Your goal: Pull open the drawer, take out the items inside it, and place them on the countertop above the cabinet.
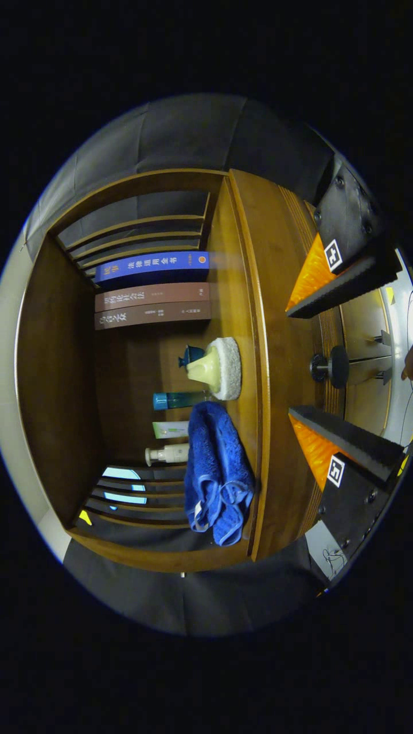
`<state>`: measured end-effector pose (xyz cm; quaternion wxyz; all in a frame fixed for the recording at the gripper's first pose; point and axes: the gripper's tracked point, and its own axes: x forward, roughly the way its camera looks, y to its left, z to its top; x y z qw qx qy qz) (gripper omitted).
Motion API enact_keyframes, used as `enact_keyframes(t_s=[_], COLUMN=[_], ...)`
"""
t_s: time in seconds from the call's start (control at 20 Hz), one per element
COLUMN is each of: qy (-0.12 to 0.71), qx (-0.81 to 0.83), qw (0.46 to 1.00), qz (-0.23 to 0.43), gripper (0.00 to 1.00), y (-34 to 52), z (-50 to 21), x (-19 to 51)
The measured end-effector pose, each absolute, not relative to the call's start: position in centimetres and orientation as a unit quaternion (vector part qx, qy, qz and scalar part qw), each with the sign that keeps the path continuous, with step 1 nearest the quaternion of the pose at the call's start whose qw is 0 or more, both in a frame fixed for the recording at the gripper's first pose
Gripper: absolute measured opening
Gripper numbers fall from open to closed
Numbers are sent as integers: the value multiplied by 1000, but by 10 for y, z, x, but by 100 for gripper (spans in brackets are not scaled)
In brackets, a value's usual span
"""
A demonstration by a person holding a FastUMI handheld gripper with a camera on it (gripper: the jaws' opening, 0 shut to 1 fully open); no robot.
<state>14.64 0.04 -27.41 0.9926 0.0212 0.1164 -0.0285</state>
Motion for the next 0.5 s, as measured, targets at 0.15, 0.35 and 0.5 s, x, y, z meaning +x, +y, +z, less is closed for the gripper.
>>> enact_keyframes(t_s=[0.15, 0.35, 0.5], qy=[101, 75, 90], qx=[22, 9, 5], qw=[995, 997, 996], qz=[-17, -14, 2], gripper=[100, 100, 100], y=[3, 1, 5], z=[-239, -164, -117], x=[136, 118, 100])
